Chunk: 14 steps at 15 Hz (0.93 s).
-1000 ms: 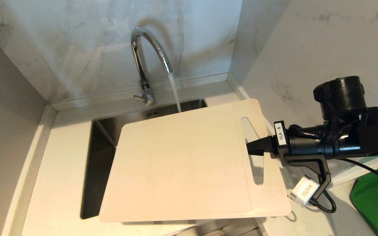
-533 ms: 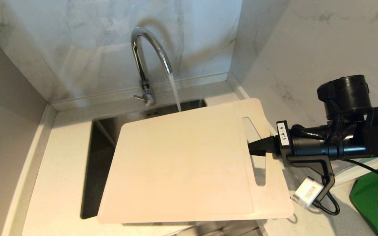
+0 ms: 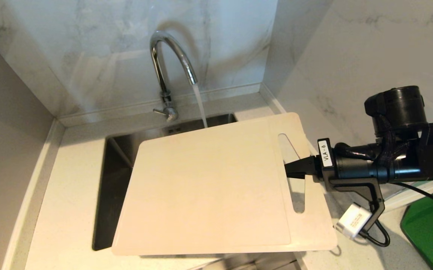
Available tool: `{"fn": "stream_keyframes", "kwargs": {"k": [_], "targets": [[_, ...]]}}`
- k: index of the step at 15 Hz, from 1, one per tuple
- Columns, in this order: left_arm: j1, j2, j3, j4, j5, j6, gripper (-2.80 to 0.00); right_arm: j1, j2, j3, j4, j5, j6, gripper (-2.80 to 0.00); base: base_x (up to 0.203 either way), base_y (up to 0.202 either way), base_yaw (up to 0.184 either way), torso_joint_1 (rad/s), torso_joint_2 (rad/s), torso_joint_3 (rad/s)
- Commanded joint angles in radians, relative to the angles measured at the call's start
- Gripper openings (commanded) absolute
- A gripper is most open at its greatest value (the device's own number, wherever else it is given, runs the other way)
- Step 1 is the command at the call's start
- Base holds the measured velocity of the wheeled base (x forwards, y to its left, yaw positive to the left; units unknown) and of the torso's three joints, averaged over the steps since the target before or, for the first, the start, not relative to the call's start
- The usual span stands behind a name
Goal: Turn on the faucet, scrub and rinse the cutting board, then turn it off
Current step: Put down the cutting board
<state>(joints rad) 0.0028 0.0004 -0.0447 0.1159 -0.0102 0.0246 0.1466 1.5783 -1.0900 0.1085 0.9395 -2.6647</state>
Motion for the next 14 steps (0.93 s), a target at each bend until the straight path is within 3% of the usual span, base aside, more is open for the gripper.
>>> {"fn": "stream_keyframes", "kwargs": {"k": [1,9,14], "targets": [[-0.001,0.0,0.004,-0.017,0.018,-0.026,-2.8,-0.001,0.0,-0.001,0.0,0.005,-0.015,-2.8,0.0,0.0,0.0,0.0,0.0,0.0],[-0.001,0.0,0.008,-0.025,0.019,-0.035,-2.8,-0.005,-0.007,-0.005,0.001,0.004,0.018,-2.8,0.0,0.0,0.0,0.0,0.0,0.0],[-0.001,0.0,0.008,-0.025,0.019,-0.032,-2.8,-0.031,-0.038,-0.007,-0.002,-0.006,0.15,-2.8,0.0,0.0,0.0,0.0,0.0,0.0]]}}
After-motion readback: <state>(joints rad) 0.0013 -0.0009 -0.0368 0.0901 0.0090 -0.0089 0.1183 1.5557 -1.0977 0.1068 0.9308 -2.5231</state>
